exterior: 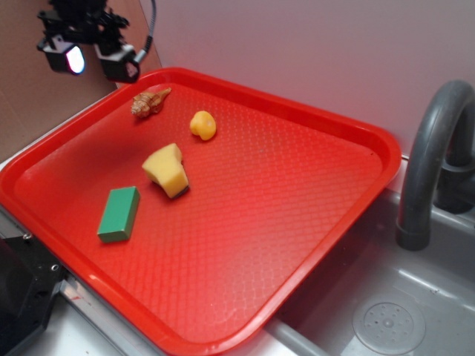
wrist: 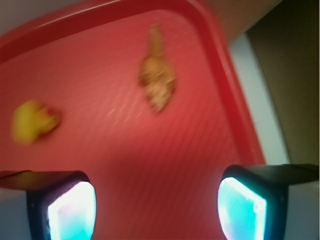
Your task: Grab the shell.
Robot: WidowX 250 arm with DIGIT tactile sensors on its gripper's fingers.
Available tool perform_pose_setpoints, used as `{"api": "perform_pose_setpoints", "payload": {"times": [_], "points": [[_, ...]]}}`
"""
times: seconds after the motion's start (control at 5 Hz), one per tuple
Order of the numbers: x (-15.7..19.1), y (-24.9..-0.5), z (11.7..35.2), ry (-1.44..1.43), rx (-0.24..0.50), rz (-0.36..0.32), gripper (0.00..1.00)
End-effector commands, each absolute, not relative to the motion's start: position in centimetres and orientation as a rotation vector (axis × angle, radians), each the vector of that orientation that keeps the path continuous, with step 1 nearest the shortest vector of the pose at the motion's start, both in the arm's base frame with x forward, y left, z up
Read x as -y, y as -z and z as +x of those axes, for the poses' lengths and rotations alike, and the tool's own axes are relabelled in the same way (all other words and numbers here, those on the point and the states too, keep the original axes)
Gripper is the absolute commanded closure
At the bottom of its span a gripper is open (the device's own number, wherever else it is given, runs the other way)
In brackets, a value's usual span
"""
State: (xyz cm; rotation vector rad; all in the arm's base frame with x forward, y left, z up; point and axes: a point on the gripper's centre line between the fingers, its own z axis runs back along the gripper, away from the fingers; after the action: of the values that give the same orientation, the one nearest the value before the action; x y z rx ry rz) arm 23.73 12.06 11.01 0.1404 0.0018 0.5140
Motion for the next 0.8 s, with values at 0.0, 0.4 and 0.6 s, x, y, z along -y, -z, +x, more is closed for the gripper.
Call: {"api": "perform_pose_setpoints", "payload": {"times": [0.0, 0.4, 0.6], "points": [[-15.3, -8.1, 28.9, -0.574, 0.076, 0.09, 0.0], [-14.9, -4.5, 29.7, -0.533, 0.058, 0.105, 0.0], [-15.6, -3.6, 29.4, -0.55, 0.012, 0.123, 0.0]]}}
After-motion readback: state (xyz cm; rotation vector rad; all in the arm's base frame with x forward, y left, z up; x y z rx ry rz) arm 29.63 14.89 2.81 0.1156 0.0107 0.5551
